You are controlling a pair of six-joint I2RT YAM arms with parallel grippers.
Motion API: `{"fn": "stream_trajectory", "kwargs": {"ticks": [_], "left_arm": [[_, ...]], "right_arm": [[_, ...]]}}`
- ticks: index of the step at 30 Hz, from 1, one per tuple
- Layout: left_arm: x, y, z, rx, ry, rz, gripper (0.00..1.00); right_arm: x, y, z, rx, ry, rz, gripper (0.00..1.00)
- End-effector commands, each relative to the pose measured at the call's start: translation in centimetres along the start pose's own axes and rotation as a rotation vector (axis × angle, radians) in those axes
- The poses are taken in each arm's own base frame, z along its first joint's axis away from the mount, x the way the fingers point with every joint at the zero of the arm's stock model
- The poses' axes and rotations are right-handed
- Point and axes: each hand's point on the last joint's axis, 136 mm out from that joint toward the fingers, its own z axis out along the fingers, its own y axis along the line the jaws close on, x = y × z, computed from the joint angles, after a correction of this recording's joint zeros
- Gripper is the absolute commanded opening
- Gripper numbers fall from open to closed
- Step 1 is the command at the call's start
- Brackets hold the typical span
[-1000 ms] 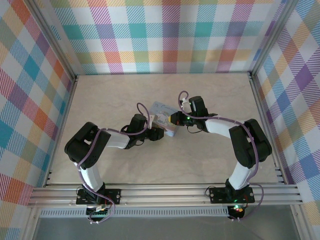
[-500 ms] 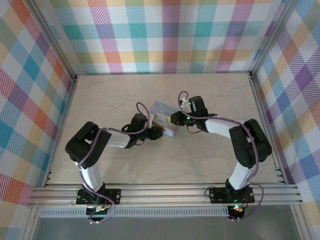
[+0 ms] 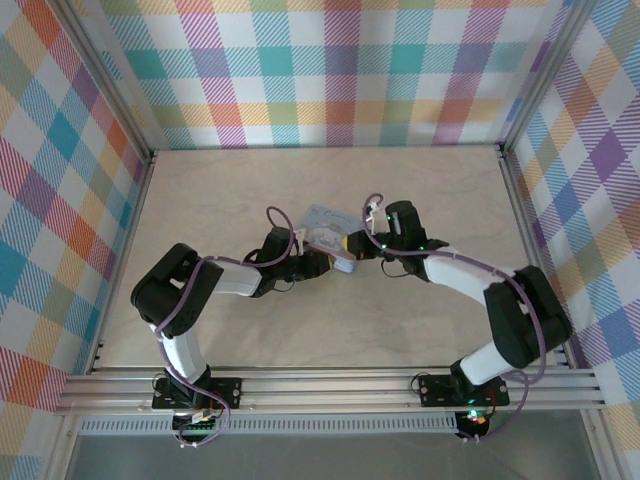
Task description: Unlock a padlock with a key
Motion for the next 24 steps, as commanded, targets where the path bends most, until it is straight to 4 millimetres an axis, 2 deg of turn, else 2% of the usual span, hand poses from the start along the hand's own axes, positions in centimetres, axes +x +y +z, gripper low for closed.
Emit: {"fn": "stream_trajectory", "kwargs": {"ticks": [1, 5, 12, 24], "left_arm": [[-1.5, -4.3, -1.2, 0.116, -0.014, -0.045, 0.26], [-1.4, -5.5, -1.8, 0.130, 0.027, -0.072, 0.26], [-1.3, -6.1, -2.9, 0.107, 0.056, -0.107, 0.24], [-1.6, -6.7, -3.4, 0.080, 0.074, -0.214, 0.20]], "right_arm": [[0.8, 0.7, -1.0, 0.031, -0.036, -0.131, 0.00], [2.4, 1.3, -2.0, 0.055, -0.041, -0.199, 0.00], [4.8, 1.8, -2.9, 0.064, -0.048, -0.251, 0.00], [7.7, 0.4, -2.1, 0.104, -0.016, -0.271, 0.00]]}}
